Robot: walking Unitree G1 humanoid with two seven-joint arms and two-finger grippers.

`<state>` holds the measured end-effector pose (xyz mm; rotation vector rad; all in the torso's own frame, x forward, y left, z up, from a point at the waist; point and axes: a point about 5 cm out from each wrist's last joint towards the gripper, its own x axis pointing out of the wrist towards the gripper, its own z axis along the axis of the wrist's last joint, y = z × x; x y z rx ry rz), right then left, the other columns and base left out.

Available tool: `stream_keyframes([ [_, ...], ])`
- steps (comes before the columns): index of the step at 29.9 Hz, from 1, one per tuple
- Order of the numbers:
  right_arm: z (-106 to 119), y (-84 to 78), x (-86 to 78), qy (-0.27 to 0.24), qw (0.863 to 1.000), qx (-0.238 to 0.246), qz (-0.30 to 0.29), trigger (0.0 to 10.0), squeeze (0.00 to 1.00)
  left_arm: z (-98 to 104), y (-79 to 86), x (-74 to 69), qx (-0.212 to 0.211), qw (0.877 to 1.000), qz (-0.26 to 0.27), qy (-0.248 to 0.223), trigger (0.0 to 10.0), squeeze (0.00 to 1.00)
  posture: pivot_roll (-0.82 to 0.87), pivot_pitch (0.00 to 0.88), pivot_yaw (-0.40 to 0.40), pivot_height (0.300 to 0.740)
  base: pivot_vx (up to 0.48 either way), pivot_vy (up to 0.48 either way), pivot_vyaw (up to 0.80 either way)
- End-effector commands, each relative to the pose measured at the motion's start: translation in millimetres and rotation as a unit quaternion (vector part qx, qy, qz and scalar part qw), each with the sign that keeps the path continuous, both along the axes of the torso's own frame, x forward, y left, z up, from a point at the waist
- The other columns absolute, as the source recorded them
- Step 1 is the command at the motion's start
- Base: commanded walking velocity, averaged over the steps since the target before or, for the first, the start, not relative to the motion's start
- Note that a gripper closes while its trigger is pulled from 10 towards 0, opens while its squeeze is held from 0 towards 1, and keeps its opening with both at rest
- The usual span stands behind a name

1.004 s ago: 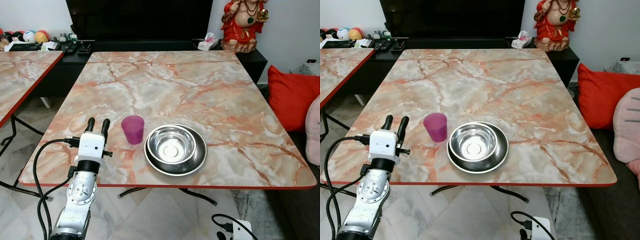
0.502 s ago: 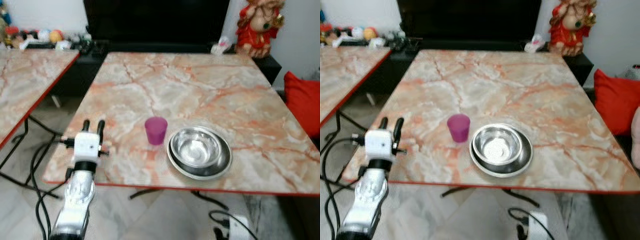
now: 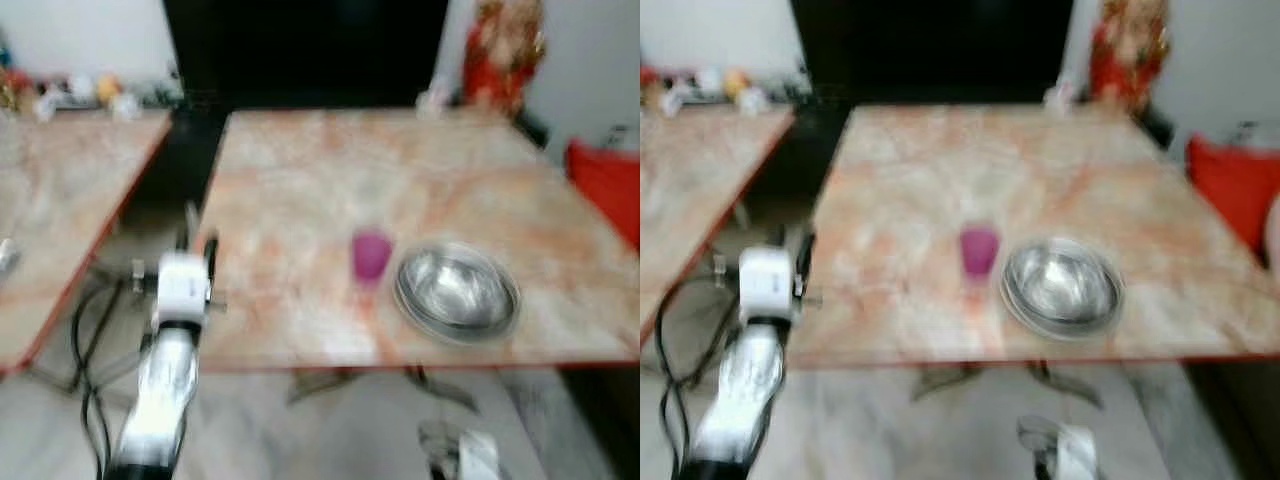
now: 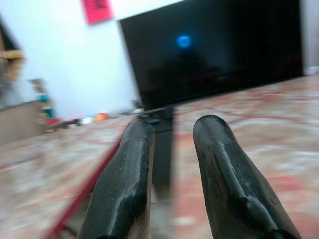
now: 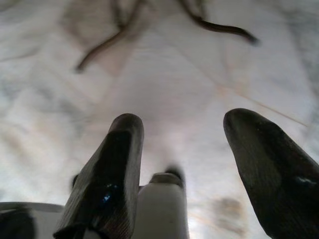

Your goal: Setting the table

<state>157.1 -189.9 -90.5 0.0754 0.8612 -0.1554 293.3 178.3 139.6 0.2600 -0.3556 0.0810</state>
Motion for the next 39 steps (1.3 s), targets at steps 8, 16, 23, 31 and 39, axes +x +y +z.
stream_keyframes([
  [8,1.5,-6.0,2.2,0.0,1.0,-0.006,-0.001,10.0,0.0,2.9,-3.2,0.9,-0.002,1.0,-0.005,-0.003,10.0,0.0,-0.01,0.0,0.022,0.74,0.0,0.48,0.32],
  [16,1.4,-4.9,2.9,0.003,1.0,-0.01,0.008,10.0,0.0,2.7,0.0,2.7,-0.013,1.0,0.004,0.001,10.0,0.0,-0.01,0.0,0.021,0.74,0.0,0.48,0.0],
  [23,2.1,-1.9,5.2,-0.001,1.0,-0.009,0.015,10.0,0.0,3.1,-1.1,3.1,-0.016,1.0,0.003,0.0,10.0,0.0,-0.01,0.0,0.019,0.74,0.0,0.48,0.29],
  [31,2.1,-1.9,5.2,-0.001,1.0,-0.01,0.016,10.0,0.0,3.9,-2.3,3.2,-0.015,1.0,0.001,-0.001,10.0,0.0,-0.01,0.0,0.02,0.74,0.0,0.442,0.66],
  [39,2.1,-1.4,5.5,0.0,1.0,-0.006,0.017,10.0,0.0,5.8,-3.9,3.9,-0.015,1.0,-0.002,-0.007,10.0,0.0,0.0,0.001,0.02,0.74,0.0,0.156,0.72],
])
